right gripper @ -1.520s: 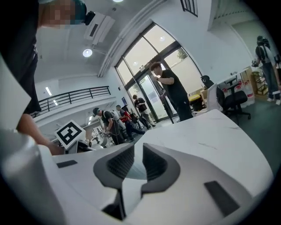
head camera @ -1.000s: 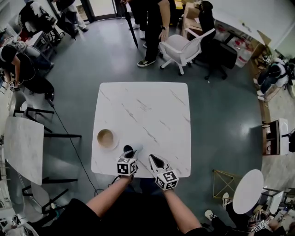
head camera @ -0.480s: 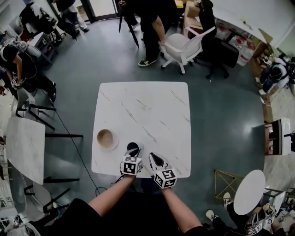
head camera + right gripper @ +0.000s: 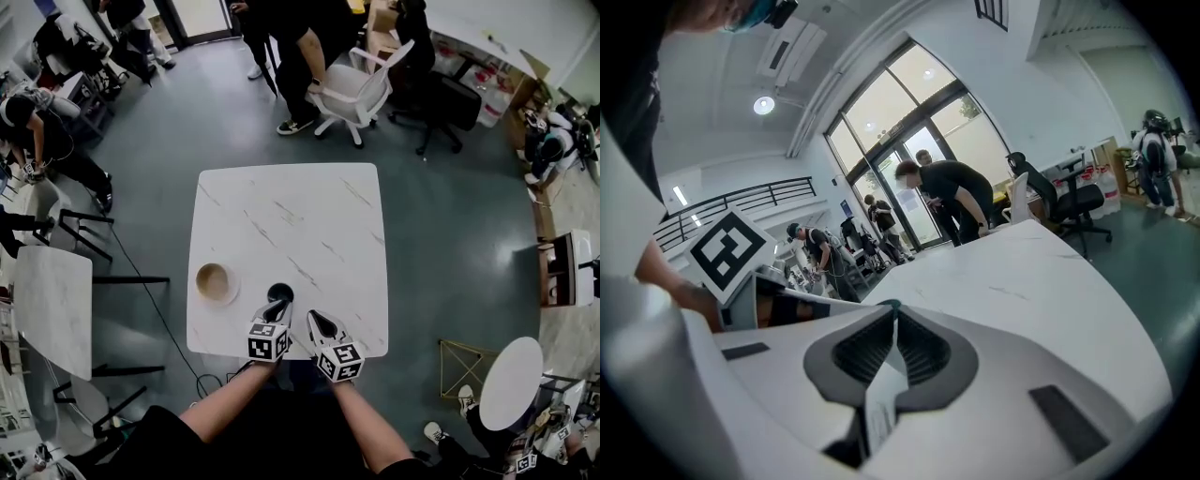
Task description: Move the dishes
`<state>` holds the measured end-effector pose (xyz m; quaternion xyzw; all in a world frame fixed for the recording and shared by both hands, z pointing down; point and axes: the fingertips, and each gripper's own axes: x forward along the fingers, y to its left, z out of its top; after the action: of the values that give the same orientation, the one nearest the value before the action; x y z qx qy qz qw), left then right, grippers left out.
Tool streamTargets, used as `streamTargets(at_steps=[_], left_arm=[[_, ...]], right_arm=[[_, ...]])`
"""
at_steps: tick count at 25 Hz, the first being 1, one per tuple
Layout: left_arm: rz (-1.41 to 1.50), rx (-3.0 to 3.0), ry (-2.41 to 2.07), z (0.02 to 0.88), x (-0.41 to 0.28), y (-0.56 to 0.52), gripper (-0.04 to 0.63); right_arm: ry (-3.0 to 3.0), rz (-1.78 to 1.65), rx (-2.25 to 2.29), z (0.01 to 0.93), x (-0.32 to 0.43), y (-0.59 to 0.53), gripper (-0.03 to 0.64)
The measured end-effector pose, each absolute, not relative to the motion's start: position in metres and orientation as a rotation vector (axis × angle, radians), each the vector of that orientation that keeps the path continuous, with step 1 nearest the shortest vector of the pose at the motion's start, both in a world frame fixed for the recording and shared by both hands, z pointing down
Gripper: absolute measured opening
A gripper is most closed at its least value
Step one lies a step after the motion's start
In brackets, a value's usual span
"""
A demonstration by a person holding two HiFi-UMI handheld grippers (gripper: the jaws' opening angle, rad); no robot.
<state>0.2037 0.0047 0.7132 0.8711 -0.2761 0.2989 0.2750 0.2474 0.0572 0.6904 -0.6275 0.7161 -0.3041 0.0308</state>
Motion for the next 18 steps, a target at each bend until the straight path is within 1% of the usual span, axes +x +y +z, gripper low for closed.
streamTargets(at_steps=[9,12,15,18], left_arm=[[0.578,2.370,-0.758,0.676,0.187,0.009,0.046],[0.473,2.369,-0.726,0.659,0.171,0.015,0.020],[0.386,2.392,-0.657,0.648,0.150,0.022,0.017],[0.334,2.359,-0.664,0.651,0.114,0.027,0.017]], right_arm=[[2.260,-0.861,-1.986,0.669,0.236,0.062,0.025],[2.288,-0.813,-1.994,0.655,0.226,0.064,0.025],[2.319,-0.786,-1.979,0.641,0.209,0.063,0.025],[2.369,-0.775,-1.951,0.631,0.184,0.062,0.024]])
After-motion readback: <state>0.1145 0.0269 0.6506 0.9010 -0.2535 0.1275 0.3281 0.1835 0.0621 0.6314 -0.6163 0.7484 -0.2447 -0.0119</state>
